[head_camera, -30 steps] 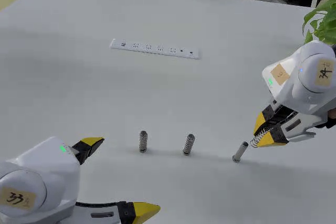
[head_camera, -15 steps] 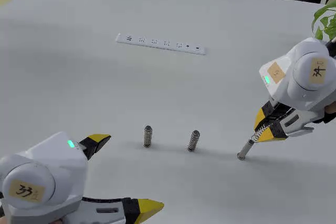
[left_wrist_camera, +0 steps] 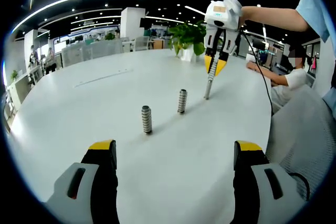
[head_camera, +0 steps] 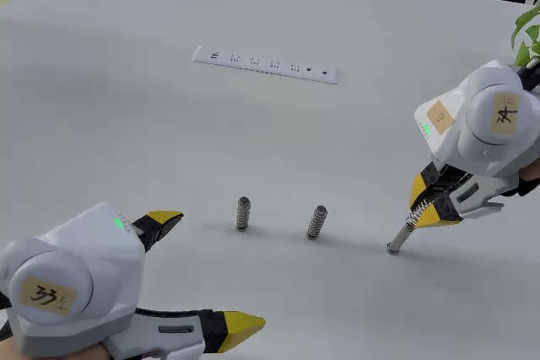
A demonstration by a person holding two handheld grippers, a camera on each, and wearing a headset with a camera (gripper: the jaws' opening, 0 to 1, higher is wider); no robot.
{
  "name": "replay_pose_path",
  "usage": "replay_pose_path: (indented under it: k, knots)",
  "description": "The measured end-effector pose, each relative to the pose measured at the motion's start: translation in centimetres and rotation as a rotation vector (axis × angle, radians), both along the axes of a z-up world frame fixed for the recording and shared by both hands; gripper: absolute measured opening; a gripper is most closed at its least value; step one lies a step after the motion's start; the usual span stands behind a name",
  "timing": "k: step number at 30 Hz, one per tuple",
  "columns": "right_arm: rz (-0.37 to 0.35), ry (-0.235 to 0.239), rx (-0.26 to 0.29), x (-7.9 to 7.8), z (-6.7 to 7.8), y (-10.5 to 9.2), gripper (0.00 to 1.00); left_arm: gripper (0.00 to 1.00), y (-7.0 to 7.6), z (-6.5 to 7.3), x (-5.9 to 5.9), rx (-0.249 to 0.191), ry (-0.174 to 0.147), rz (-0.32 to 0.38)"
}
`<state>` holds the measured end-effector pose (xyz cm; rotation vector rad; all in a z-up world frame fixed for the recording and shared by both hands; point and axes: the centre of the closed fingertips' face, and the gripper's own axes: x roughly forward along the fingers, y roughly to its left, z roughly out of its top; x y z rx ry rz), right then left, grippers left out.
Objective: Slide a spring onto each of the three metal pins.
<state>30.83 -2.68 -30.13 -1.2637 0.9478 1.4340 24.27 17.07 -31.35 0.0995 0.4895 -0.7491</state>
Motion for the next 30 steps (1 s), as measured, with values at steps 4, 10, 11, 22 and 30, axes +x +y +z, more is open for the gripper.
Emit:
replay_pose_path:
  k: [4, 10, 11, 22, 30]
  knots:
    - [0.003, 0.009, -0.01, 0.0, -0.3, -0.2, 0.08, 0.91, 0.1, 0.0, 0.0, 0.0, 0.001, 0.003]
    - [0.005, 0.013, -0.015, -0.3, -0.4, 0.1, 0.08, 0.9, 0.1, -0.1, 0.0, -0.003, 0.004, 0.004]
    - [0.004, 0.017, -0.015, -0.3, -0.5, 0.1, 0.08, 0.9, 0.2, -0.1, 0.1, -0.003, 0.005, 0.005]
    - [0.013, 0.033, -0.033, -0.6, -1.8, 0.2, 0.08, 0.89, 0.3, -0.1, 0.1, -0.006, 0.009, 0.009]
    - [0.011, 0.048, -0.042, -0.6, -3.1, 0.3, 0.08, 0.88, 0.4, -0.2, 0.1, -0.009, 0.013, 0.014]
